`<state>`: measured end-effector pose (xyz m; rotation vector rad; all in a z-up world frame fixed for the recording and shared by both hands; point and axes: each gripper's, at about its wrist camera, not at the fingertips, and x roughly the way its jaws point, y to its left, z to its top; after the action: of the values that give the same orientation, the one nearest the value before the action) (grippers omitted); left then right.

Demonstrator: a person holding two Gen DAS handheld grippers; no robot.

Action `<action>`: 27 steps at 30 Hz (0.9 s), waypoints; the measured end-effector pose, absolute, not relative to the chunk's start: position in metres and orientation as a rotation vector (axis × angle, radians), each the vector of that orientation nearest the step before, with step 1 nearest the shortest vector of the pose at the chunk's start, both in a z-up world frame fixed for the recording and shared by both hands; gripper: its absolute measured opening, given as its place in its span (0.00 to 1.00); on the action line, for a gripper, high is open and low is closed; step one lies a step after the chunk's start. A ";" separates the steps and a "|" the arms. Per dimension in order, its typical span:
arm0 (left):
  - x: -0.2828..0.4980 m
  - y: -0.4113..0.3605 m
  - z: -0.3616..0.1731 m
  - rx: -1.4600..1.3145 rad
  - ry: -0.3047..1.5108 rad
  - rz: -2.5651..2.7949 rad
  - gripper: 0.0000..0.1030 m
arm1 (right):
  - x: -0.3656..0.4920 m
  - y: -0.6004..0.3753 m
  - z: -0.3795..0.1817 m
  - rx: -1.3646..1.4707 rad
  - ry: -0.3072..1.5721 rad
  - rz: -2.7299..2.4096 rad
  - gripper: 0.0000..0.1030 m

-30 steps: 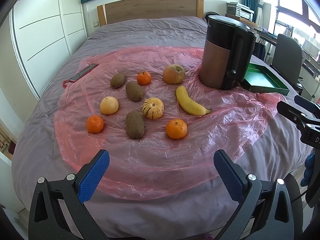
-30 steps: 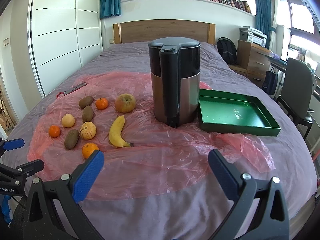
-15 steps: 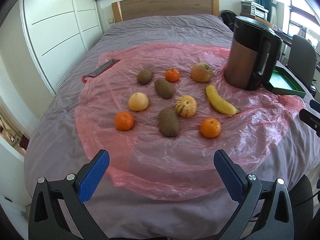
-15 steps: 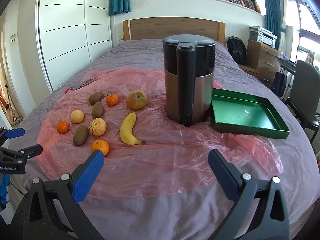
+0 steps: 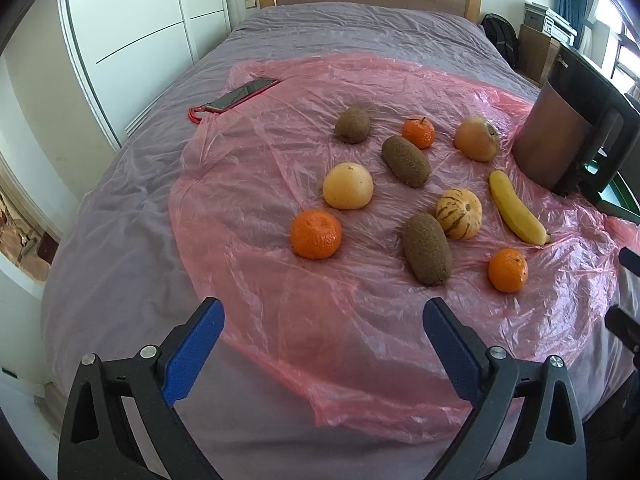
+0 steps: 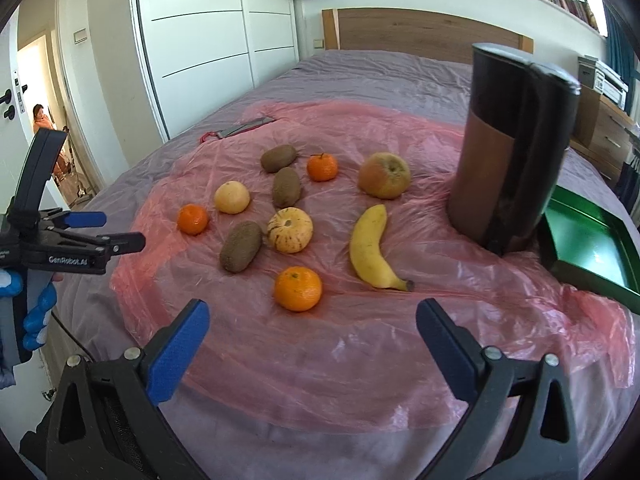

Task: Organize fruits
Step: 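Grasp a tangerine with the left tool while the right tool grasps another tangerine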

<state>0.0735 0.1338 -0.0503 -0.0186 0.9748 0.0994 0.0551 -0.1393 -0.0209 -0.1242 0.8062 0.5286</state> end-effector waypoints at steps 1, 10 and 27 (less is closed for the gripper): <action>0.082 0.136 -0.053 -0.019 0.985 0.094 0.89 | 0.059 -0.133 -0.025 -0.122 0.816 0.537 1.00; 0.142 0.152 -0.093 0.000 1.085 0.069 0.71 | 0.097 -0.101 -0.063 -0.089 0.932 0.582 1.00; 0.170 0.166 -0.126 -0.060 1.131 0.013 0.51 | 0.132 -0.091 -0.112 -0.046 1.058 0.591 0.68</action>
<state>0.1705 0.1662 -0.1264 -0.0596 1.1315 0.0125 0.1324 -0.0907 -0.1118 -0.0458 1.0576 0.5905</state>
